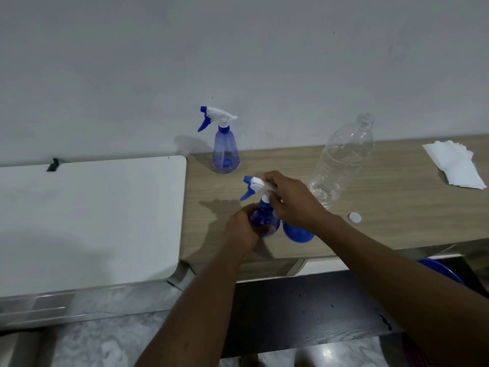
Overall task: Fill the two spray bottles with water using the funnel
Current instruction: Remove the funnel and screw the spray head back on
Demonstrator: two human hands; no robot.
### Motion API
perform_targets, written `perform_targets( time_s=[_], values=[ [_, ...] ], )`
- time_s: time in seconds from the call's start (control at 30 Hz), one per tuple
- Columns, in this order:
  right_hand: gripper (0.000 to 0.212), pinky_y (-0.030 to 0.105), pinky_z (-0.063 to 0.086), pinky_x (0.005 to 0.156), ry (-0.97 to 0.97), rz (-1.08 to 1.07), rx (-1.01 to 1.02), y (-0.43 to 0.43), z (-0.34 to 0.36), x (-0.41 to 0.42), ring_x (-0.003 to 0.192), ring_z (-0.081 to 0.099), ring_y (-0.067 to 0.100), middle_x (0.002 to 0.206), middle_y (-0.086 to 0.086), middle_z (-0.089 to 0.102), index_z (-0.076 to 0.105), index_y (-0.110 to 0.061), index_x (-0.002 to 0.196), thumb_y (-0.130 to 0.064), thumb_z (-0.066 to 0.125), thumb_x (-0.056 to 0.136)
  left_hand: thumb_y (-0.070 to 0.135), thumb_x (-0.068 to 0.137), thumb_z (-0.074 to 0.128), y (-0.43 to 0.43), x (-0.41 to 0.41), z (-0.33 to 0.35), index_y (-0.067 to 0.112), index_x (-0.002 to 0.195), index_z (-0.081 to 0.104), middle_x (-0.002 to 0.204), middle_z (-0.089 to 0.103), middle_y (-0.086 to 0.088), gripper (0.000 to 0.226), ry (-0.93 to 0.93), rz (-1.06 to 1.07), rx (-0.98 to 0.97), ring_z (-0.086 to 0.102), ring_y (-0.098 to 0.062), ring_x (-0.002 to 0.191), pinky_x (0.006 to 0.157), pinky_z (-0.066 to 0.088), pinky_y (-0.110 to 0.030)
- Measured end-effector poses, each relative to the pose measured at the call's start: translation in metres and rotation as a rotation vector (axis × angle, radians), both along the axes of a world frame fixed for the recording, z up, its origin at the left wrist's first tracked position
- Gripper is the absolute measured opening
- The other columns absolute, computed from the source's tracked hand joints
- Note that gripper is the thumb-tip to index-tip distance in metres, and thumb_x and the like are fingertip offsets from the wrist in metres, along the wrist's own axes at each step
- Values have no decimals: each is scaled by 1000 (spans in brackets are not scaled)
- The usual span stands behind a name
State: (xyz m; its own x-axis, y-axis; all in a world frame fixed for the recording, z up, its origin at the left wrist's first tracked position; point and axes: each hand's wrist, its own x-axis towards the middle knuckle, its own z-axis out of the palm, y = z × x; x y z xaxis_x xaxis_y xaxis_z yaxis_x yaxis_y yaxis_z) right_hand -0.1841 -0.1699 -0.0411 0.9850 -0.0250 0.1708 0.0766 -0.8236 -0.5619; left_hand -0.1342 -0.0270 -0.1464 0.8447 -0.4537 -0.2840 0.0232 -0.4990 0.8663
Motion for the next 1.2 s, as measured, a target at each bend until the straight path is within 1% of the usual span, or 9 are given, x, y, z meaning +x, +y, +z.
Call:
perform_targets(
  time_s=[0.1, 0.23, 0.4, 0.5, 0.63, 0.8, 0.97, 1.07, 1.2],
  values=[
    [36, 24, 38, 73, 15, 38, -45, 0, -3, -1, 85, 53, 14, 107, 2, 61, 48, -14, 126, -13, 59, 92, 34, 66, 89, 1, 0, -3, 35, 122, 61, 110, 69, 13, 63, -14, -6, -21, 65, -9, 101, 95, 52, -36],
    [38, 21, 37, 69, 72, 38, -95, 1, -12, 2, 83, 52, 11, 102, 0, 55, 40, -20, 125, -18, 59, 92, 40, 66, 88, 1, 0, 0, 37, 122, 60, 110, 68, 15, 63, -47, -15, 0, 64, -9, 103, 93, 50, -30],
    [37, 17, 38, 63, 17, 22, -8, -1, -13, 0, 76, 52, 6, 99, -2, 55, 39, -17, 124, -14, 58, 93, 37, 68, 87, 1, -1, 0, 34, 125, 59, 113, 68, 12, 64, -71, -8, 31, 62, -11, 106, 93, 49, -30],
    [36, 16, 39, 61, 53, 46, -7, -3, -18, -3, 74, 52, 4, 98, 0, 57, 38, -15, 125, -14, 57, 95, 39, 67, 87, 2, -3, 3, 35, 126, 58, 116, 67, 12, 65, -109, -13, 50, 61, -8, 104, 90, 47, -27],
    [37, 28, 49, 66, 54, 83, -43, -4, -20, -2, 82, 57, 14, 103, 4, 60, 41, -16, 124, -14, 58, 92, 38, 69, 86, 3, -5, 7, 35, 123, 60, 114, 68, 13, 59, -157, -23, 49, 62, -8, 101, 84, 45, -24],
    [37, 38, 50, 72, 98, 152, -210, -4, -10, 3, 87, 57, 22, 109, 6, 58, 43, -13, 119, -14, 64, 88, 35, 72, 85, 3, -5, 8, 35, 127, 59, 108, 67, 13, 60, -146, -32, 48, 61, -7, 97, 82, 42, -22],
    [34, 37, 46, 68, 91, 142, -382, 2, -3, 9, 83, 56, 25, 106, 7, 58, 46, -10, 114, -17, 65, 88, 34, 70, 87, 2, -7, 7, 34, 129, 57, 105, 62, 16, 66, -89, -2, 17, 61, -8, 99, 81, 41, -20],
    [34, 34, 41, 67, 46, 93, -363, 3, -12, 5, 83, 53, 23, 105, 7, 59, 46, -10, 112, -24, 67, 89, 37, 72, 85, 1, -8, 7, 34, 132, 55, 104, 59, 14, 68, -121, -20, 63, 58, -7, 95, 81, 41, -22],
    [43, 38, 47, 71, 8, 25, -302, 7, -21, 5, 86, 52, 24, 105, 7, 58, 46, -11, 112, -36, 70, 86, 43, 69, 86, 1, -9, 6, 28, 117, 61, 98, 64, 11, 56, -135, 15, 74, 64, -13, 92, 77, 45, -24]
  ],
)
